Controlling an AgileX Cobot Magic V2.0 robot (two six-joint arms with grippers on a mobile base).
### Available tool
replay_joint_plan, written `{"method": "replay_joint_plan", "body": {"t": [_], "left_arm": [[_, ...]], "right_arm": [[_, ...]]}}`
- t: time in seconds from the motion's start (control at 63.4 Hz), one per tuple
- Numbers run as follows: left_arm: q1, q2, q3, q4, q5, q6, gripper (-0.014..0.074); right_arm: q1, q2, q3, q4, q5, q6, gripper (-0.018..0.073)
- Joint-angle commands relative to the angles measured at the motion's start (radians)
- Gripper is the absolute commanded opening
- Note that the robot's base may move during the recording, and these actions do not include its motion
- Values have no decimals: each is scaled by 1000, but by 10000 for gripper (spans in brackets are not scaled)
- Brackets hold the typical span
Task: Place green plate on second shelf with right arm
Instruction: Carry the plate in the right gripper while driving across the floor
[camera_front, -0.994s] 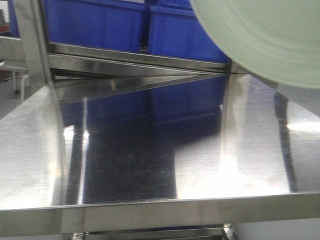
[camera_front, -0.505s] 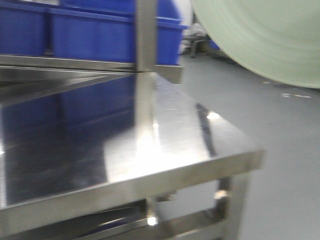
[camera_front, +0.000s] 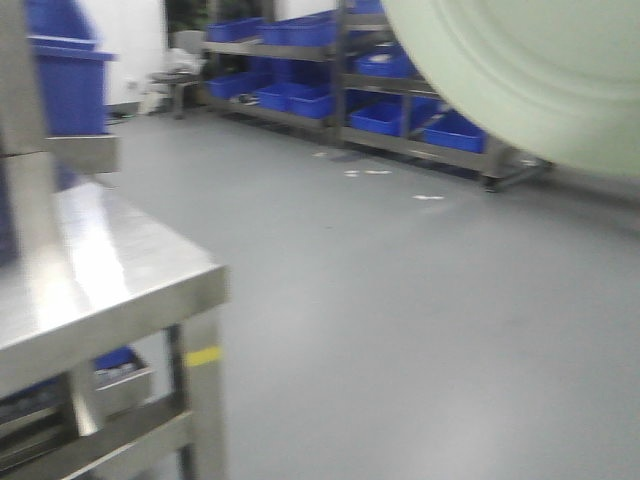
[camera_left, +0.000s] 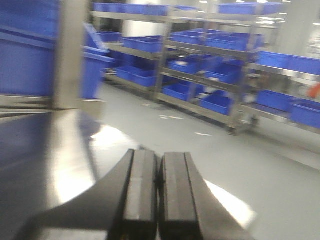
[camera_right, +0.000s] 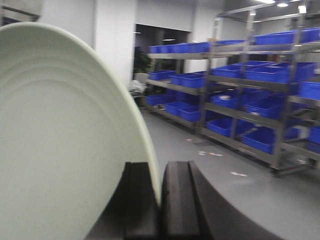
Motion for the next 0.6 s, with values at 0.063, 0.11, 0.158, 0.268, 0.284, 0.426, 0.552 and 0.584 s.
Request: {"method": "replay_joint_plan", "body": {"t": [0.063,0.11,0.158,0.268,0.284,0.426,0.552,0.584], "left_arm": [[-9,-16,41,-6,-79,-3,130],[-9,-16,41,-6,-79,-3,130],[-9,-16,41,-6,-79,-3,130],[-9,-16,41,-6,-79,-3,130],[-9,-16,41,-6,-79,-3,130],[-9,-16,41,-6,-79,-3,130],[-9,-16,41,-6,-79,-3,130],[-9,-16,41,-6,-79,-3,130]], "right_arm": [[-5,2,-33,-2,-121,13,56],[-5,2,-33,-2,-121,13,56],[-5,2,-33,-2,-121,13,56],[-5,2,-33,-2,-121,13,56],[-5,2,-33,-2,-121,13,56],[-5,2,-33,-2,-121,13,56],[-5,2,-33,-2,-121,13,56],[-5,2,-33,-2,-121,13,56]]}}
